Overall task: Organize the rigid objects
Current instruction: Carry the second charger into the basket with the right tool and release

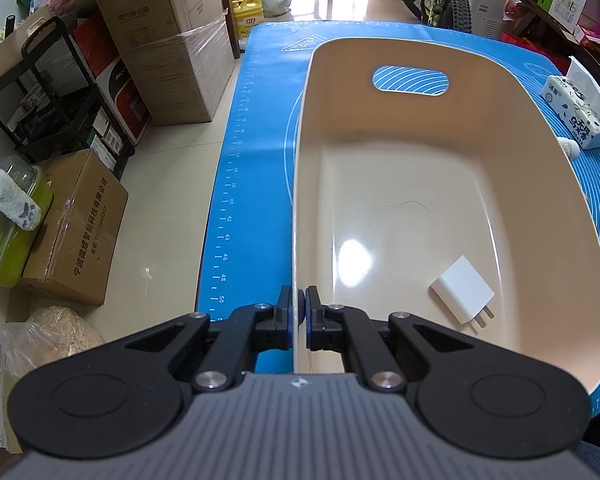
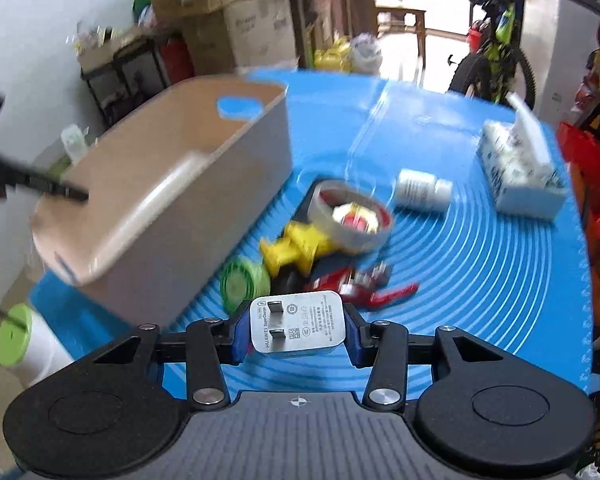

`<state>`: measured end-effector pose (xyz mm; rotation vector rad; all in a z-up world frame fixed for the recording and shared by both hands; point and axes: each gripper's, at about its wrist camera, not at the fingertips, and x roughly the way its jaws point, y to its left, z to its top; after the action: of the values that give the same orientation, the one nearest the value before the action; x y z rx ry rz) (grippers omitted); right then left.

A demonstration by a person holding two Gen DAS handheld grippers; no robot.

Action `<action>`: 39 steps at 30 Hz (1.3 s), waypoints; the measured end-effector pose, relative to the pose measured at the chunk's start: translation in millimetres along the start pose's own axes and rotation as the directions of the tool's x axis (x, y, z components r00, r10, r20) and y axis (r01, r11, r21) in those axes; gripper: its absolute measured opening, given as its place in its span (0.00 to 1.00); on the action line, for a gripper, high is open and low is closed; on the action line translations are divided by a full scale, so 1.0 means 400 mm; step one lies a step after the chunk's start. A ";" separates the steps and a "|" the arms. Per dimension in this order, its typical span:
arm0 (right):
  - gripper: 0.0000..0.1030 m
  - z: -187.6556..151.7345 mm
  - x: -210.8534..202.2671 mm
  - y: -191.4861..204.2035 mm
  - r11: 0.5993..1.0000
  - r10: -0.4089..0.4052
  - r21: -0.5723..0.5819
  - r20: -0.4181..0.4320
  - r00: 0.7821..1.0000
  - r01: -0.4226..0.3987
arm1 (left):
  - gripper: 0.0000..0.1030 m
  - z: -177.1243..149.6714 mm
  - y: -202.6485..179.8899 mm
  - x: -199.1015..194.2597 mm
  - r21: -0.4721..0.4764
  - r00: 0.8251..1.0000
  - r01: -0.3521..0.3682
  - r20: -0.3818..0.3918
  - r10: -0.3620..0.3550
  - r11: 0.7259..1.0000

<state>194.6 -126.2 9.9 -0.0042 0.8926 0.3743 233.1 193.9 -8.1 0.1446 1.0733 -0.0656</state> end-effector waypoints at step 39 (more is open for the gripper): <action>0.50 0.202 0.324 0.371 0.958 0.012 -0.286 -0.072 0.997 -0.032 | 0.07 -0.002 -0.007 -0.005 -0.001 1.000 -0.012 0.004 0.012 1.000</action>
<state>281.7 66.5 -15.2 -0.2767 0.9007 0.5252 231.2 191.1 -7.2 0.1501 1.0688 -0.0547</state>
